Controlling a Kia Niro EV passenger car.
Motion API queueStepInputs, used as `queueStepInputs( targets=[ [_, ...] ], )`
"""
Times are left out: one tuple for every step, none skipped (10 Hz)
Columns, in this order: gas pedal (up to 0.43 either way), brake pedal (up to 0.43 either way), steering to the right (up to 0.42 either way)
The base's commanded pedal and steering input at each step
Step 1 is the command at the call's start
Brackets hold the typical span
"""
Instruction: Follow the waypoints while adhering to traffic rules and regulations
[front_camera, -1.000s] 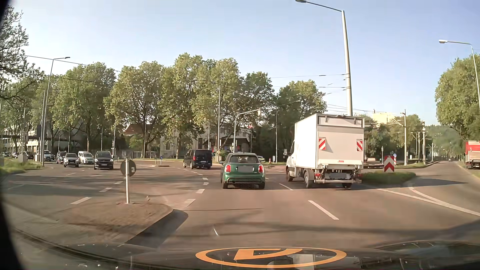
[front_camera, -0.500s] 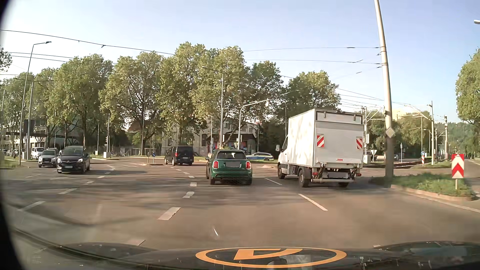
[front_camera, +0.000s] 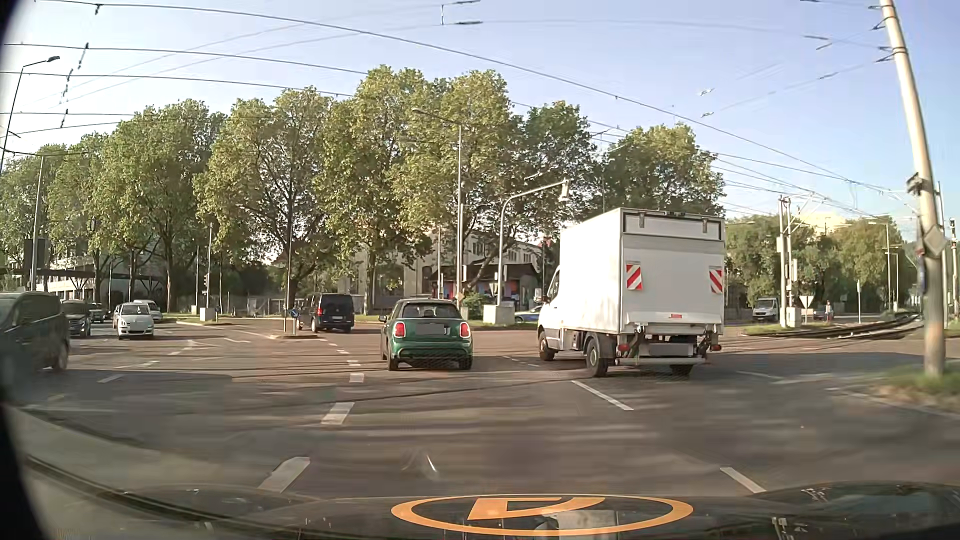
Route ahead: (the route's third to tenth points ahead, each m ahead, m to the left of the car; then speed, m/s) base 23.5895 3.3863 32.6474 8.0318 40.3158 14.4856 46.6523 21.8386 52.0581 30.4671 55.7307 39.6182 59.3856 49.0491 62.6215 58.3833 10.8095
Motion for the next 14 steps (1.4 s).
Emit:
queueStepInputs(
  targets=[
    [0.197, 0.0, -0.064],
    [0.197, 0.0, -0.07],
    [0.197, 0.0, -0.075],
    [0.197, 0.0, -0.082],
    [0.197, 0.0, -0.088],
    [0.197, 0.0, -0.092],
    [0.197, 0.0, -0.094],
    [0.197, 0.0, -0.095],
    [0.189, 0.0, -0.096],
    [0.189, 0.0, -0.099],
    [0.189, 0.0, -0.098],
    [0.157, 0.0, -0.098],
    [0.157, 0.0, -0.098],
    [0.138, 0.0, -0.097]
  ],
)
